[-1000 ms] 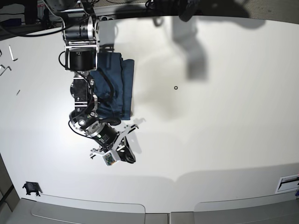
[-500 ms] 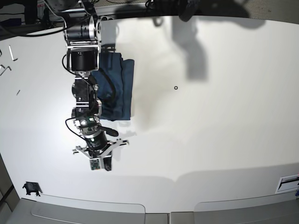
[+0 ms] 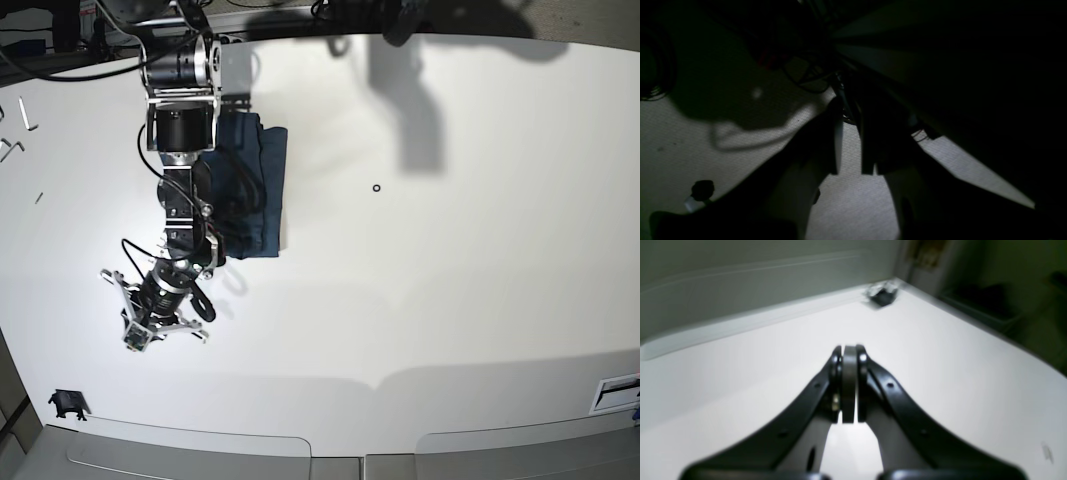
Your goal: Fold the T-shirt properly
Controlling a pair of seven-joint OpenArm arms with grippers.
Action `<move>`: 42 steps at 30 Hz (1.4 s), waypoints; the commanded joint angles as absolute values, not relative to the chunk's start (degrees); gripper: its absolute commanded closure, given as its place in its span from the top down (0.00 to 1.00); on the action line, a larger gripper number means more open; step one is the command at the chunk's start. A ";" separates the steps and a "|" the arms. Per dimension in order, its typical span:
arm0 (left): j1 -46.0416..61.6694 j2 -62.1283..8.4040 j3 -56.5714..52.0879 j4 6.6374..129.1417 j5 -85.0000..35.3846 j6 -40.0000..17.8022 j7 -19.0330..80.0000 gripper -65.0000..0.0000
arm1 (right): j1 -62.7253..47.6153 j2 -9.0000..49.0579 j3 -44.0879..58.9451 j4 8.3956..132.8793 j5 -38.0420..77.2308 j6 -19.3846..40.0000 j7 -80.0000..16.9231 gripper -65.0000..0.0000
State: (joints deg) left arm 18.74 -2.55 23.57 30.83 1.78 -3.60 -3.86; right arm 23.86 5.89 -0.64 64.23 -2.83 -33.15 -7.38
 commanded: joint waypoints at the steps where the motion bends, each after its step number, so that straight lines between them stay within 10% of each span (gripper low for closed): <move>1: 19.38 -2.09 23.66 31.09 1.91 -4.21 -4.38 0.12 | 25.87 6.17 -0.71 65.17 -3.90 -36.42 -4.86 0.00; 14: 19.38 -2.09 23.66 31.09 1.91 -4.21 -4.38 0.12 | 25.87 6.20 -0.78 65.17 -7.68 -37.08 -4.27 0.00; 42: 19.38 -2.09 23.66 31.09 1.91 -4.21 -4.38 0.12 | 25.87 6.17 -0.78 65.17 -1.65 16.10 0.30 0.00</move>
